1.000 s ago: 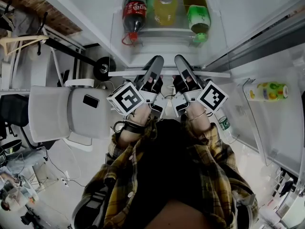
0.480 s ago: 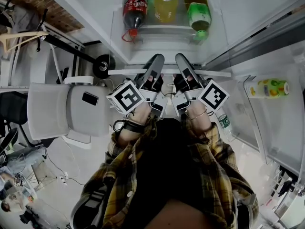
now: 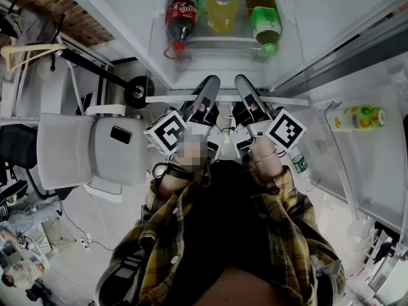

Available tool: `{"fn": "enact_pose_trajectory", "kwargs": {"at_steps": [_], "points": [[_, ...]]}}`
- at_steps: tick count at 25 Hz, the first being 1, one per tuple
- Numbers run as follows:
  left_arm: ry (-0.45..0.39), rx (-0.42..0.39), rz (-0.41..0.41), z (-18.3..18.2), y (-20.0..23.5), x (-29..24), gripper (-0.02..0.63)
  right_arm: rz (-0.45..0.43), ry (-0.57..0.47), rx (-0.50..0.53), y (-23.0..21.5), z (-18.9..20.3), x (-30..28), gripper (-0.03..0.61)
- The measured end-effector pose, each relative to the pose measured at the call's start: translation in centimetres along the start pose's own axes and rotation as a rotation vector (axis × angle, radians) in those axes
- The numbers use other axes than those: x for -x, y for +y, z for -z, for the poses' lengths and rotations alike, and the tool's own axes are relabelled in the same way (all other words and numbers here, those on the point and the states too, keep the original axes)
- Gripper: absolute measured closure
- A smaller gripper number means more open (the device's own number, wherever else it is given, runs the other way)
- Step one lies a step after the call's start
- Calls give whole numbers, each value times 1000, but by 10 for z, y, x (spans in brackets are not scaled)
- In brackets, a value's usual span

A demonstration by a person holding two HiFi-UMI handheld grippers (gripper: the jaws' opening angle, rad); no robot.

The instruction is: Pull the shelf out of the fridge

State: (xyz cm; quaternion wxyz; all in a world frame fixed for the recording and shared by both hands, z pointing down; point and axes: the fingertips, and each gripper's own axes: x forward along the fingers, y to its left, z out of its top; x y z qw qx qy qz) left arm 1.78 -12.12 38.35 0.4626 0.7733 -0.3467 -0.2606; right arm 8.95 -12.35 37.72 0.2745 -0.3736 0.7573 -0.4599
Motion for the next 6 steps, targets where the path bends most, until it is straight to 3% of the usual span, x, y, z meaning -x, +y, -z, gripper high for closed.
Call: {"fn": "enact_pose_trajectory", "kwargs": {"at_steps": [6], "points": [[17, -3, -17, 0, 1, -2, 545, 5, -2, -4, -1, -2, -2, 509]]}}
